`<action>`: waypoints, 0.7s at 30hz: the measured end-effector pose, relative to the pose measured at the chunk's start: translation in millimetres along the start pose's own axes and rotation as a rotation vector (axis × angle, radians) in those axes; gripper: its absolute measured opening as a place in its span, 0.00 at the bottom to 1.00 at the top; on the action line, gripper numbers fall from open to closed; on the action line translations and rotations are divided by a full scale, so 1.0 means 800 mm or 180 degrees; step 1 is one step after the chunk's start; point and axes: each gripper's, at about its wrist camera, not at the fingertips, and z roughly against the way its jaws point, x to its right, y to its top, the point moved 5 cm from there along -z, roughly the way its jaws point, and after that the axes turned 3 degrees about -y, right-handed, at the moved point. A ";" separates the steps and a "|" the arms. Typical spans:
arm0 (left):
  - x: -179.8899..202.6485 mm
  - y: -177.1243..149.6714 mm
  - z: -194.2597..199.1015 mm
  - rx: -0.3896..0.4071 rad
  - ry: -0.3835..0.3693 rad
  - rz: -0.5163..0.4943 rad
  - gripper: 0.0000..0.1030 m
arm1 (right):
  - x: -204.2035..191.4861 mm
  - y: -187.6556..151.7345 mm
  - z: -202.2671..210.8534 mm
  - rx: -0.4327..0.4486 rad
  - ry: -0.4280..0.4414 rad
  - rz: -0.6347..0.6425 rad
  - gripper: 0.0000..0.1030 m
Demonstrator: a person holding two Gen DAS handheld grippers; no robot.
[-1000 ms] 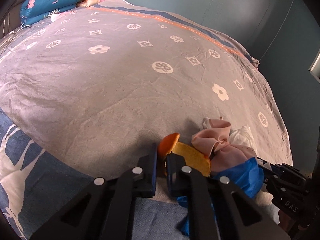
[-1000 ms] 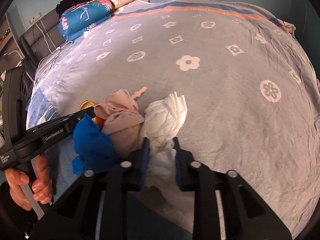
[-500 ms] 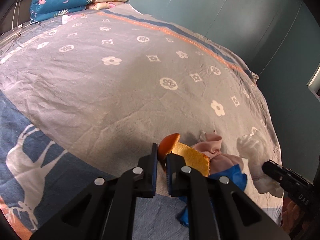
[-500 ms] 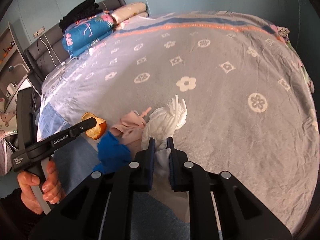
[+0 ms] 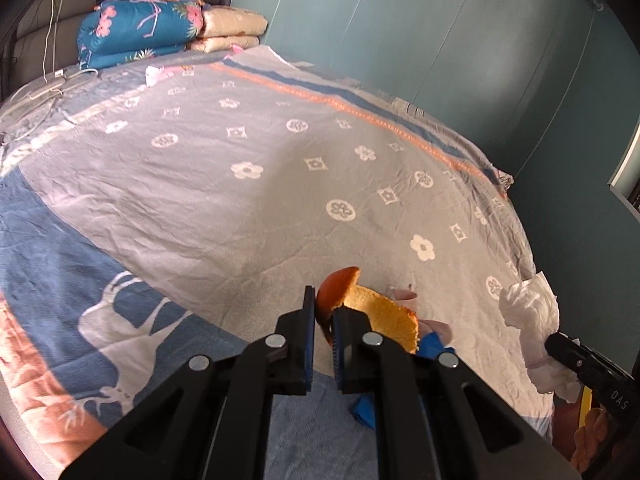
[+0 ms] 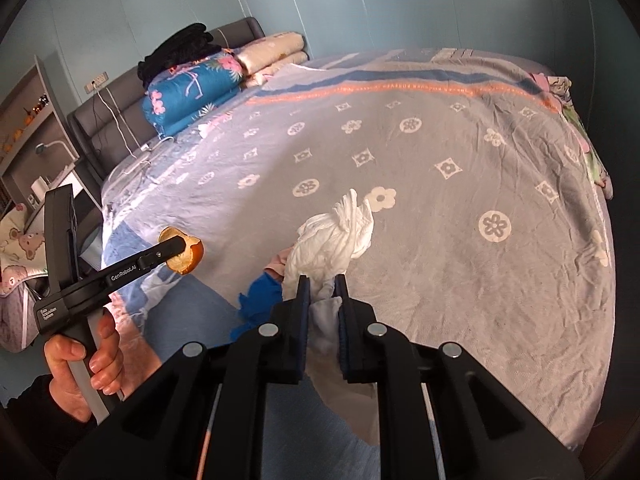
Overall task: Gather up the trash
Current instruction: 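Lift the orange peel and white tissue with both tools and carry them over the yellow bin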
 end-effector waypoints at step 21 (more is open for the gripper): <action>0.087 -0.002 0.120 0.0393 -0.0187 -0.0329 0.07 | 0.010 -0.008 0.133 0.0403 0.0068 -0.0067 0.12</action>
